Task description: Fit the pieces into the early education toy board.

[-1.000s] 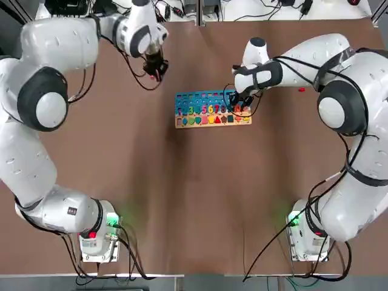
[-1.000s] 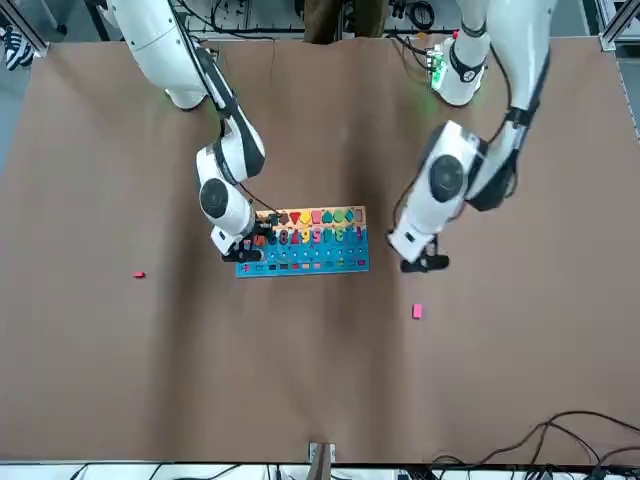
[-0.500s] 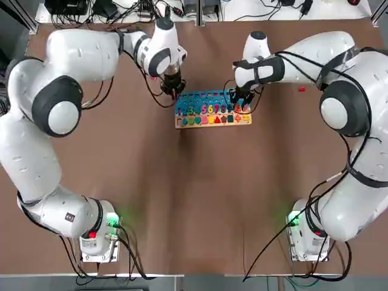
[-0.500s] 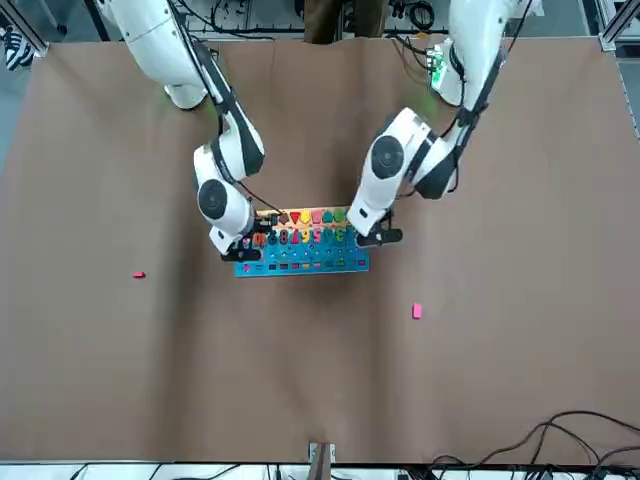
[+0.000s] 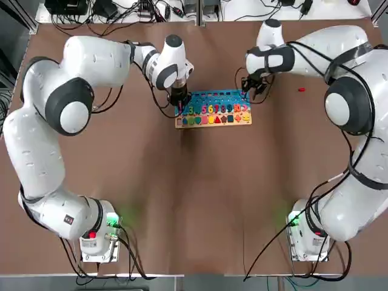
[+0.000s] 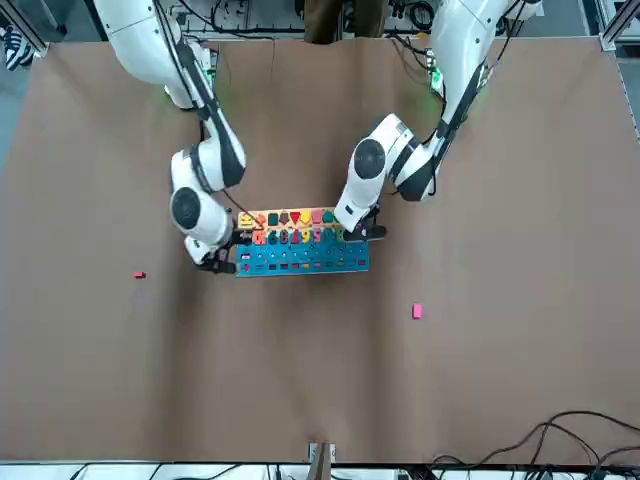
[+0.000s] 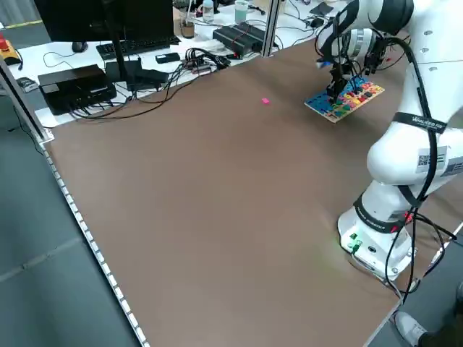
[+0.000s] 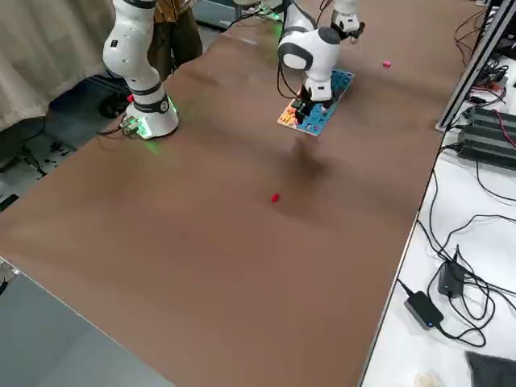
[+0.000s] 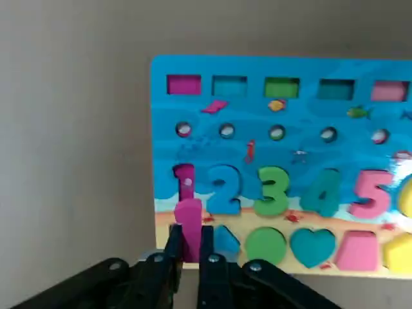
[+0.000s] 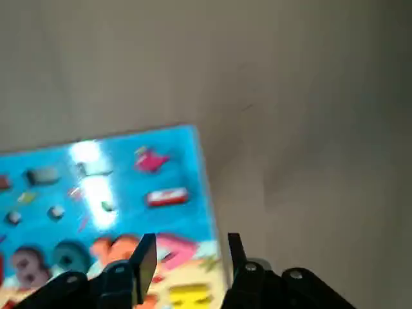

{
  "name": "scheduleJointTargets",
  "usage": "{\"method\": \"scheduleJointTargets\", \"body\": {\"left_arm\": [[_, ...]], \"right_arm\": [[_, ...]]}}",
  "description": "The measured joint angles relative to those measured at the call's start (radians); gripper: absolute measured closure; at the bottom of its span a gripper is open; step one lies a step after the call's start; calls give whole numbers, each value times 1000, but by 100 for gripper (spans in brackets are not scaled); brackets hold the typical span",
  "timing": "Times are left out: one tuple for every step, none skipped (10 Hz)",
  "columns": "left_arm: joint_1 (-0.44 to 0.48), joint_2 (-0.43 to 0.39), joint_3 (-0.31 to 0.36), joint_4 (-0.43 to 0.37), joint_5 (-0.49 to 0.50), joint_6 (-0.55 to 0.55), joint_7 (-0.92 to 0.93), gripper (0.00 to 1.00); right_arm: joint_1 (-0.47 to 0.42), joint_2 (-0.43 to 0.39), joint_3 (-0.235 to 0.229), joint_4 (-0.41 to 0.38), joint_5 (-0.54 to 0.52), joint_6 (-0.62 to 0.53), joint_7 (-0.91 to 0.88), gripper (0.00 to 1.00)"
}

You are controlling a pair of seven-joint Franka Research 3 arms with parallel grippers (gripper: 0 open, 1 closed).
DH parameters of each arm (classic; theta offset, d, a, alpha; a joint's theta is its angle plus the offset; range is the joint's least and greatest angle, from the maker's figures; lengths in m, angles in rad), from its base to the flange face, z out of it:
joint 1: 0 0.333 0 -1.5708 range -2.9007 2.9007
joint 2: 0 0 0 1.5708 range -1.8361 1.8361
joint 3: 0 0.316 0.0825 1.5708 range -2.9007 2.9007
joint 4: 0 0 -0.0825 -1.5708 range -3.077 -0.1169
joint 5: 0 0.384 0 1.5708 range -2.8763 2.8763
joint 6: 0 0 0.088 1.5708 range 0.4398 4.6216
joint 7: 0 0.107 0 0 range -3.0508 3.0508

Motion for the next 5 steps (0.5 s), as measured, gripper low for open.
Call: {"method": "scheduleJointTargets", "body": {"left_arm": [[1,10,3,1,14,6,0,86],[3,18,6,4,18,11,1,86],[3,28,7,8,18,18,2,86],[3,40,8,14,19,27,2,86],[4,53,9,20,20,33,2,86]], "right_arm": [[-2,-1,-51,0,1,-1,14,46],[-4,-1,-101,1,1,-1,28,45],[-7,-1,-149,2,1,-1,30,35],[-17,-1,-182,6,1,-1,30,32],[-42,-1,-192,14,1,0,30,25]]}}
